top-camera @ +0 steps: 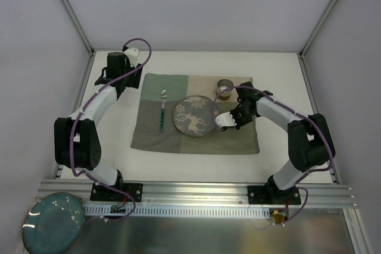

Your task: Set the dinner table for one person

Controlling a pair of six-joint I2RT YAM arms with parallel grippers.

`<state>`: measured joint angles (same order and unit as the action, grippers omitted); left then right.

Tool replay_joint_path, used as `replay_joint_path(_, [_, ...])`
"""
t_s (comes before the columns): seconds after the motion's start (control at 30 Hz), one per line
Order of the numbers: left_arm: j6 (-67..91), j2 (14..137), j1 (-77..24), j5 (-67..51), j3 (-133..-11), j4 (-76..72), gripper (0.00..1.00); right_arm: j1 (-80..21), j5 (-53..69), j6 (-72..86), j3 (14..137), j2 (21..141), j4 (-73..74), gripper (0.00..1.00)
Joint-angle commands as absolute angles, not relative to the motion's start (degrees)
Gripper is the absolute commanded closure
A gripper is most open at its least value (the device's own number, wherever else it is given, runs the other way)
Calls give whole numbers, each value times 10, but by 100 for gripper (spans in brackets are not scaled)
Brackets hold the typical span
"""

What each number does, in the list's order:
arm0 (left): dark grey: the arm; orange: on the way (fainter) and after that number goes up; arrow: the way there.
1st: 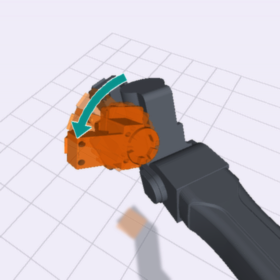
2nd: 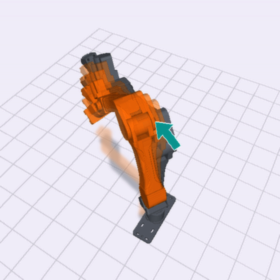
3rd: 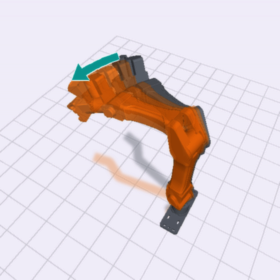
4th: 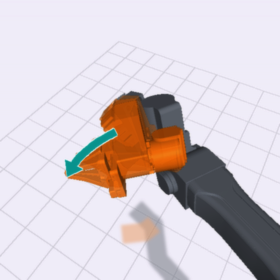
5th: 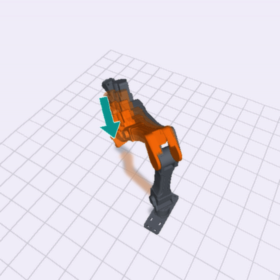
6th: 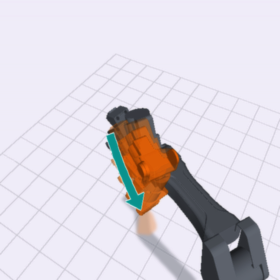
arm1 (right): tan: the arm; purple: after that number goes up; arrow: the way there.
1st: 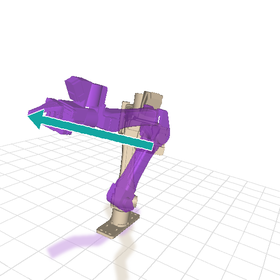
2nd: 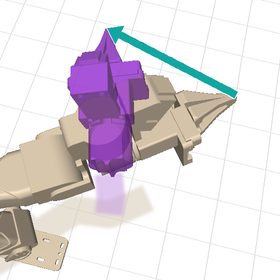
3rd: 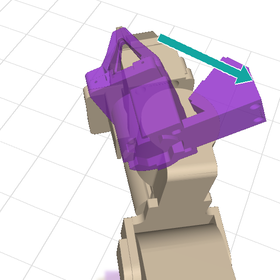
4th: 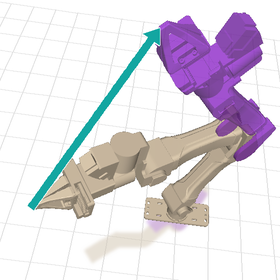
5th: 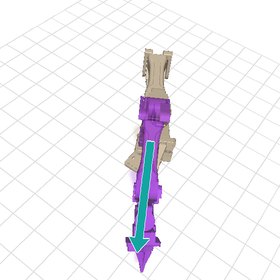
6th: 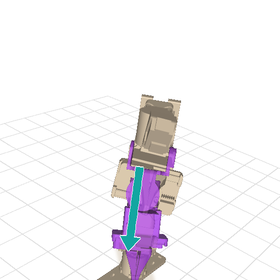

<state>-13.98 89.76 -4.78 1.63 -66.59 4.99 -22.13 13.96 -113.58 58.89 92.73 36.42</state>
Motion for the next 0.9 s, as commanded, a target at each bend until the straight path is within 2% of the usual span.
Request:
replay_joint_path(0.0, [-126, 871, -43, 2, -660, 34, 37, -228, 167, -1495, 588, 939, 346, 100])
replay_joint_path(0.23, [-120, 869, -43, 2, -657, 35, 37, -228, 149, -1476, 591, 958, 346, 100])
replay_joint_path(0.33, [-119, 869, -43, -13, -653, 34, 37, -228, 150, -1463, 585, 955, 344, 95])
replay_joint_path(0.4, [-117, 869, -43, -13, -650, 33, 37, -228, 149, -1459, 581, 951, 341, 87])
replay_joint_path(0.43, [-117, 868, -43, -14, -648, 33, 37, -228, 148, -1453, 578, 951, 335, 77])
replay_joint_path(0.7, [-115, 867, -43, -12, -636, 25, 37, -228, 139, -1434, 577, 941, 332, 67])
replay_joint_path(0.83, [-116, 869, -43, -10, -635, 23, 37, -229, 143, -1419, 600, 933, 330, 66])
replay_joint_path(0.87, [-116, 869, -43, -11, -634, 23, 37, -230, 150, -1401, 611, 927, 323, 61])
